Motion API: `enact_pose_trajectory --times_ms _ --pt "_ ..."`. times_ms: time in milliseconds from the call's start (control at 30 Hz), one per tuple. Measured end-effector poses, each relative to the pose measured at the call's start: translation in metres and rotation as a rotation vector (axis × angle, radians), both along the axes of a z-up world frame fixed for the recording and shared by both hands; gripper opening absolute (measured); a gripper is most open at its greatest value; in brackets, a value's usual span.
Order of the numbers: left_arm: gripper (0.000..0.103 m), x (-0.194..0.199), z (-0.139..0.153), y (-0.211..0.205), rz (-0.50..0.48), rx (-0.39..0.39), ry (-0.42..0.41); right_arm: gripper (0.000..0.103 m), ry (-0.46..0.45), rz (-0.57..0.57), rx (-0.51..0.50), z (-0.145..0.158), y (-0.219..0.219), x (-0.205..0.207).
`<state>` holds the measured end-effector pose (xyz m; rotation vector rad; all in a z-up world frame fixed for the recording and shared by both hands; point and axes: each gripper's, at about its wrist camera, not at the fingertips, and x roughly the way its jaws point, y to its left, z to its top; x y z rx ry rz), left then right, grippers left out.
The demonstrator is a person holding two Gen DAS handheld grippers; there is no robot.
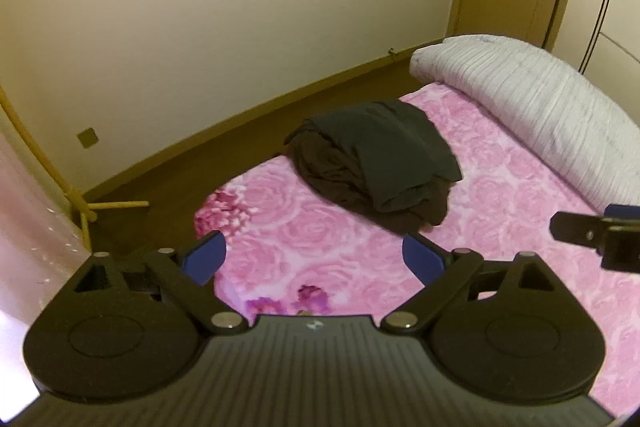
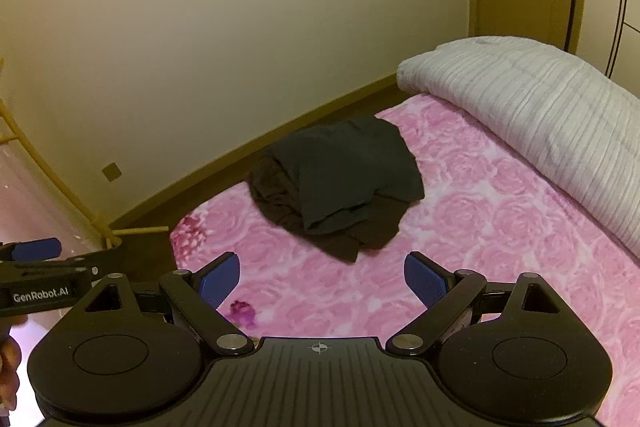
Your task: Fold clothes
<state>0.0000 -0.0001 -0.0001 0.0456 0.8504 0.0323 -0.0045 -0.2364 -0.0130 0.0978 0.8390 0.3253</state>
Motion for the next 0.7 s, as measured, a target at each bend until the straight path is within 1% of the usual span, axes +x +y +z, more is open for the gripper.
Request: enact_pose_trajectory --times_ms 100,167,200,233,333,367,400,700 --pt "0.093 0.0 -0.001 -0.001 -0.009 0.029 -0.001 0.092 0.015 -0.002 -0.015 0.0 -0.002 0.001" --pt "0.093 0.003 -0.002 -0.014 -0.015 0.09 0.008 0.092 0.015 -0.001 -0.016 -0.002 -0.005 0.003" --pt "0.093 0.006 -0.002 -0.021 -0.015 0.102 0.015 0.092 0.014 0.0 -0.016 -0.002 -0.007 0.005" --pt "0.093 0.01 -0.002 -0.026 -0.015 0.09 0.021 0.092 0.014 0.001 -0.016 -0.002 -0.009 0.006" --pt "0.093 0.004 0.005 -0.02 -0.011 0.016 -0.014 0.092 0.007 0.004 -0.017 0.0 -0.012 0.009" --pt "0.093 0.006 0.006 -0.009 -0.01 -0.023 -0.021 0.092 0.005 0.005 -0.017 0.0 -0.013 0.011" --pt "0.093 0.012 0.006 -0.003 -0.012 -0.034 -0.015 0.092 0.004 0.006 -0.018 0.002 -0.012 0.013" --pt "0.093 0.014 0.005 -0.02 -0.033 -0.031 -0.008 0.092 0.004 0.006 -0.02 0.003 -0.01 0.018"
